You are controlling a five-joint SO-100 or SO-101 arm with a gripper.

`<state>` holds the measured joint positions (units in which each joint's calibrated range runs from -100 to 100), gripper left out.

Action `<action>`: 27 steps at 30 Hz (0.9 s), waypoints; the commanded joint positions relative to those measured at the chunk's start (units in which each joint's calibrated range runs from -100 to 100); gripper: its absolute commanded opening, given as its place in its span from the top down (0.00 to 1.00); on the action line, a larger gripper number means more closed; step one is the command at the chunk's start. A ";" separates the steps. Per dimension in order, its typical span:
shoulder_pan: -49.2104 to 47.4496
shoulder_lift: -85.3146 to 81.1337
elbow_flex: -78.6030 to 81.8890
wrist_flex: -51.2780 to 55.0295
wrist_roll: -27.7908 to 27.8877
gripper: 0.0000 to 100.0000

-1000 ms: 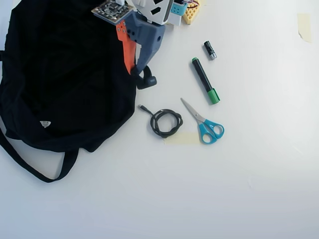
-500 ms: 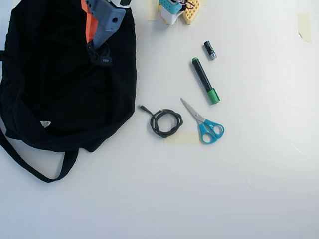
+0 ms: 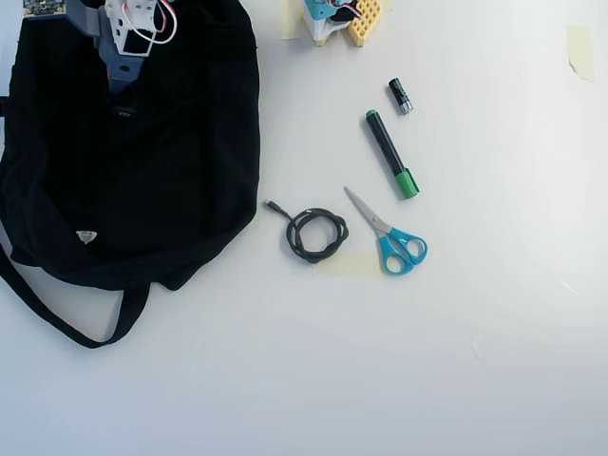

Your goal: Put the bike light into the black bag

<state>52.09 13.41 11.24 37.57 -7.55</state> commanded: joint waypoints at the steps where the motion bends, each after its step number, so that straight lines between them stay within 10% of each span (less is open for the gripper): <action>1: 0.49 -0.54 -2.44 -0.10 -0.90 0.94; 4: -0.11 -1.96 -2.98 2.48 -0.74 0.71; 11: -10.13 -21.04 -7.47 20.83 -0.63 0.64; 19: -44.61 -38.06 -7.47 24.53 -0.63 0.64; 22: -54.26 -38.55 -7.38 32.89 -1.21 0.98; 27: -55.53 -42.62 -6.93 42.19 -0.58 0.95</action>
<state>-2.28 -24.87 5.74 73.29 -8.57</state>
